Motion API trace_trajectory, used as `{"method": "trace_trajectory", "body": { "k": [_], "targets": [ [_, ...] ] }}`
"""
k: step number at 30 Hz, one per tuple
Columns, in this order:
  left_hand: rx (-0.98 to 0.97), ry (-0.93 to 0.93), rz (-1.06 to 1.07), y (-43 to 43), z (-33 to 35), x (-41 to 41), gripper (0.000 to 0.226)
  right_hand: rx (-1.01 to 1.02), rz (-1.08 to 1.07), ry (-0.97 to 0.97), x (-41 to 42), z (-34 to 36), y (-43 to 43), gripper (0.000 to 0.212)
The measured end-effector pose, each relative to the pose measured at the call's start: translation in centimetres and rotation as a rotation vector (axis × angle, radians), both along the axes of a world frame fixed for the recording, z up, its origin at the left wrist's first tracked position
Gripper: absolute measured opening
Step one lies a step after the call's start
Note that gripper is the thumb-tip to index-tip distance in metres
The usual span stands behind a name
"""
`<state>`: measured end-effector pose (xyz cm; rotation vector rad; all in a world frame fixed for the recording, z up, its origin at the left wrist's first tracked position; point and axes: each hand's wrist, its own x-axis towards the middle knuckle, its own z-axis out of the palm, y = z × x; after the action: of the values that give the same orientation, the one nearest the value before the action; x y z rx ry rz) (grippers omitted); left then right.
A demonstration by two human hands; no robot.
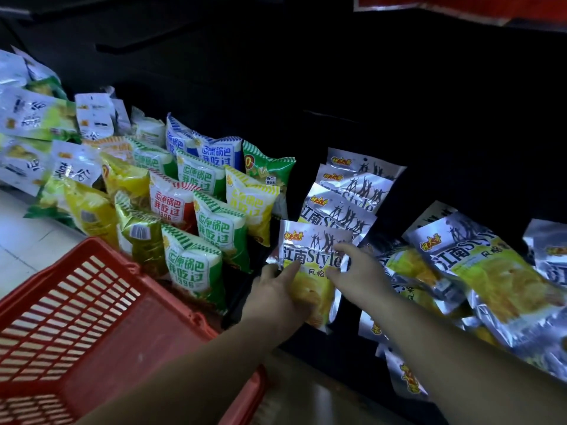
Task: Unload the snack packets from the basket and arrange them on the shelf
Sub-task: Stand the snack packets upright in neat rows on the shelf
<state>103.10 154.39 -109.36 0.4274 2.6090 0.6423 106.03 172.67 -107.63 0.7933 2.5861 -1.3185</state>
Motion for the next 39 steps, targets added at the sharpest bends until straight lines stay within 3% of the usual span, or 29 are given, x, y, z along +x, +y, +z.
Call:
{"method": "trace_trajectory", "body": {
  "k": [5,15,21,29,33,39],
  "targets": [
    [-0.026,-0.044,0.038,3.1,-0.1,-0.1,0.112,-0.147,-0.180,0.067,-1.2,0.4,0.8,0.038],
    [0.029,0.070,0.025,1.2,-1.6,-1.3,0.111,-0.138,-0.221,0.225,-2.4,0.3,0.1,0.036],
    [0.057,0.153,-0.033,0.7,-1.7,-0.9,0.108,-0.006,-0.089,0.198,-2.3,0.4,0.5,0.069],
    [0.011,0.139,-0.050,1.5,-1.6,-1.1,0.103,0.020,-0.052,0.059,-1.9,-0.3,1.4,0.076],
    [0.000,0.142,-0.049,1.8,-1.5,-1.1,0.104,0.070,-0.022,0.078,-1.5,0.4,1.8,0.071],
    [-0.038,0.167,-0.068,1.5,0.9,0.0,0.101,0.353,0.069,0.085,0.4,5.6,3.0,0.040]
  ]
}}
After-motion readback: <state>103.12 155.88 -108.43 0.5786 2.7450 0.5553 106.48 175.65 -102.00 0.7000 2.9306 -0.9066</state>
